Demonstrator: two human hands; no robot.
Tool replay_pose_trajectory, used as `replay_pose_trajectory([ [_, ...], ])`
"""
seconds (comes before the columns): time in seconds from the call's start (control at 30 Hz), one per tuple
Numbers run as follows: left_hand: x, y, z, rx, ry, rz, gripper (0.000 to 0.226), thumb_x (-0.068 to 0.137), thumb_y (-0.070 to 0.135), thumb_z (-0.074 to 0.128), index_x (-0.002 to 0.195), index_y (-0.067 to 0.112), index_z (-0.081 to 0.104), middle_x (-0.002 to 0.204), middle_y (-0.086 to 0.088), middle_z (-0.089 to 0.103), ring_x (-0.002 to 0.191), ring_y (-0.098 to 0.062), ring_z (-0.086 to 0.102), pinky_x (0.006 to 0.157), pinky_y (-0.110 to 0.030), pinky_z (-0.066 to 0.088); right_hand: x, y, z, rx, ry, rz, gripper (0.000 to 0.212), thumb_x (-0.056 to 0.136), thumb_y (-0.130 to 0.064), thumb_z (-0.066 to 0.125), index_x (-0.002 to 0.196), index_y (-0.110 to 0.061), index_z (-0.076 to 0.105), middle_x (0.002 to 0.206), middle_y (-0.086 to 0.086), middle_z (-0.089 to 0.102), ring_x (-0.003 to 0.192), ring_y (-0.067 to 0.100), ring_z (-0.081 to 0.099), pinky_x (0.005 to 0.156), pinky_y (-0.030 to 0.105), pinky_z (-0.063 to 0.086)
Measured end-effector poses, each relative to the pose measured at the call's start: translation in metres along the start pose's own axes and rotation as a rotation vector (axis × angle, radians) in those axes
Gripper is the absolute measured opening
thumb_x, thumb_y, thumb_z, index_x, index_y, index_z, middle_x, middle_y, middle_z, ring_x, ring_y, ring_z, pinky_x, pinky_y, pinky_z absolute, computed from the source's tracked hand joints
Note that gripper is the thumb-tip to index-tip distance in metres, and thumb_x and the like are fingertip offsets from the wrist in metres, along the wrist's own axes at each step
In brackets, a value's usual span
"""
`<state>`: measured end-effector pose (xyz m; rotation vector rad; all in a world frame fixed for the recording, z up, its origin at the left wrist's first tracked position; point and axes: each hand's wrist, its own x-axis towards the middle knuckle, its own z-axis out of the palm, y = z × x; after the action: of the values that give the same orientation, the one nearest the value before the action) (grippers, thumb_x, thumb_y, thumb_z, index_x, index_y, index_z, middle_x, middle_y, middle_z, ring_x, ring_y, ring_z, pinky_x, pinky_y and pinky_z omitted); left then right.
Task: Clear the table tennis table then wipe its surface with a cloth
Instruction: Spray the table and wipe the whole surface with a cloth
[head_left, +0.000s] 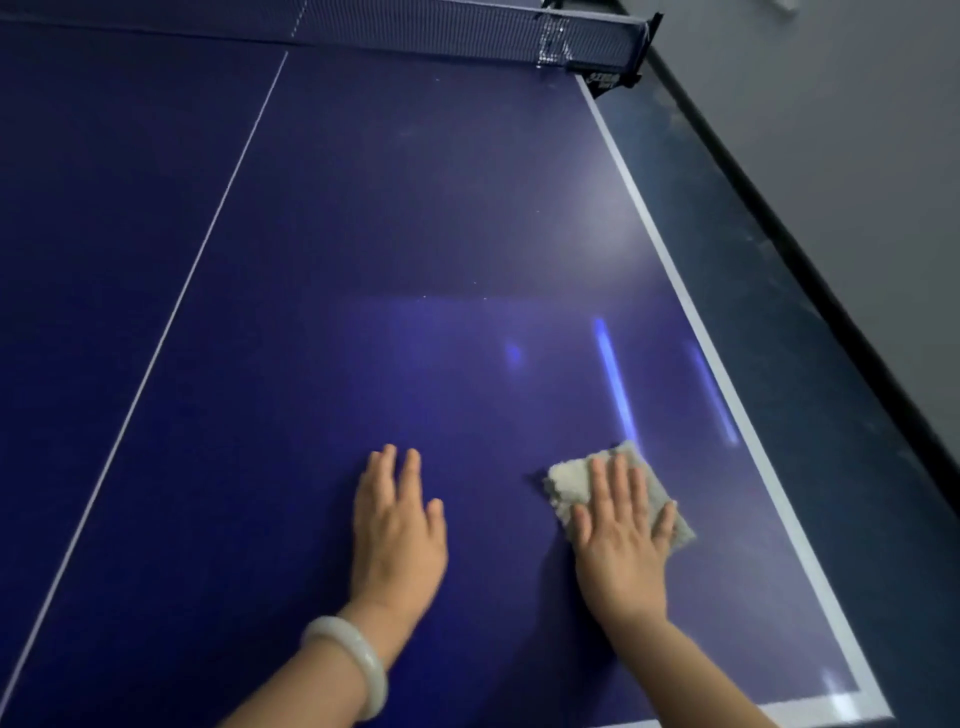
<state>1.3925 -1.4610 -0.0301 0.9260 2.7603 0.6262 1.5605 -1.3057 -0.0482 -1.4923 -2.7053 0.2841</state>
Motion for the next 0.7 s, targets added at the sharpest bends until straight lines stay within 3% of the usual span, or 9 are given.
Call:
replay_pose_trajectory([
  [0.07,-0.019,0.043,0.022,-0.014,-0.040,-0.008,0.055,0.086,0.026,0.062,0.134,0.001,0.054,0.144,-0.025,0.044,0.134,-0.042,0.041,0.111,-0.052,0.035,-0.021,0.022,-0.004,-0.052,-0.062,-0.232,0.057,0.098,-0.044,0.024,0.154,-0.030,0.022,0.162,-0.006,0.016,0.149,0.015,0.012,0.118,0.049,0.000],
  [0.13,-0.036,0.075,0.037,0.029,-0.079,-0.026,0.062,0.088,0.040,0.043,0.136,0.002,0.053,0.146,-0.024,0.041,0.137,-0.041,0.038,0.114,-0.051,0.027,-0.027,0.063,-0.011,-0.088,-0.088,-0.325,0.056,0.100,-0.046,0.019,0.155,-0.031,0.018,0.162,-0.009,0.012,0.149,0.014,0.012,0.117,0.049,0.004],
  [0.23,-0.049,0.093,0.052,0.150,-0.102,-0.059,0.073,0.089,0.046,0.027,0.144,0.000,0.039,0.153,-0.026,0.030,0.144,-0.040,0.024,0.117,-0.054,0.017,-0.020,0.120,-0.021,-0.126,-0.063,-0.198,0.060,0.099,-0.053,0.003,0.155,-0.034,0.011,0.163,-0.011,0.006,0.149,0.009,0.000,0.118,0.046,-0.001],
  [0.33,-0.051,0.097,0.057,0.234,-0.091,-0.082,0.072,0.092,0.044,0.023,0.147,-0.001,0.031,0.155,-0.027,0.023,0.146,-0.041,0.017,0.117,-0.058,0.016,-0.005,0.127,-0.022,-0.052,-0.078,0.067,0.056,0.097,-0.051,0.002,0.151,-0.039,-0.007,0.161,-0.014,-0.010,0.145,0.003,-0.019,0.119,0.046,-0.010],
  [0.4,-0.052,0.097,0.060,0.268,-0.077,-0.083,0.071,0.093,0.044,0.022,0.148,-0.001,0.031,0.155,-0.027,0.023,0.146,-0.041,0.018,0.117,-0.057,0.017,0.001,0.103,-0.018,-0.003,-0.042,0.228,0.056,0.100,-0.044,0.008,0.152,-0.033,-0.008,0.162,-0.008,-0.012,0.147,0.010,-0.016,0.118,0.052,-0.009],
  [0.43,-0.052,0.097,0.061,0.284,-0.068,-0.078,0.071,0.093,0.044,0.022,0.148,-0.001,0.031,0.155,-0.027,0.023,0.146,-0.040,0.018,0.117,-0.057,0.017,0.001,0.087,-0.015,0.024,-0.012,0.224,0.057,0.101,-0.042,0.010,0.154,-0.030,-0.003,0.163,-0.006,-0.008,0.149,0.013,-0.011,0.118,0.054,-0.007],
  [0.53,-0.051,0.094,0.066,0.310,-0.028,-0.073,0.071,0.093,0.044,0.023,0.147,-0.001,0.033,0.155,-0.026,0.024,0.146,-0.040,0.019,0.117,-0.057,0.018,-0.015,0.057,-0.010,-0.003,-0.014,-0.194,0.059,0.099,-0.042,0.023,0.155,-0.025,0.016,0.163,-0.003,0.009,0.150,0.018,0.006,0.117,0.055,-0.002],
  [0.6,-0.051,0.093,0.067,0.315,-0.002,-0.067,0.071,0.093,0.045,0.024,0.147,-0.001,0.034,0.154,-0.026,0.025,0.145,-0.040,0.021,0.117,-0.057,0.018,-0.026,0.073,-0.012,-0.080,-0.069,-0.470,0.058,0.101,-0.041,0.026,0.155,-0.027,0.015,0.163,-0.005,0.007,0.150,0.016,0.008,0.116,0.053,0.002],
  [0.7,-0.052,0.093,0.068,0.321,0.018,-0.069,0.071,0.093,0.045,0.023,0.147,-0.001,0.034,0.154,-0.026,0.027,0.144,-0.040,0.022,0.117,-0.056,0.017,-0.024,0.130,-0.024,-0.075,-0.049,-0.441,0.057,0.100,-0.042,0.028,0.155,-0.029,0.018,0.163,-0.010,0.009,0.149,0.013,0.011,0.117,0.051,0.005],
])
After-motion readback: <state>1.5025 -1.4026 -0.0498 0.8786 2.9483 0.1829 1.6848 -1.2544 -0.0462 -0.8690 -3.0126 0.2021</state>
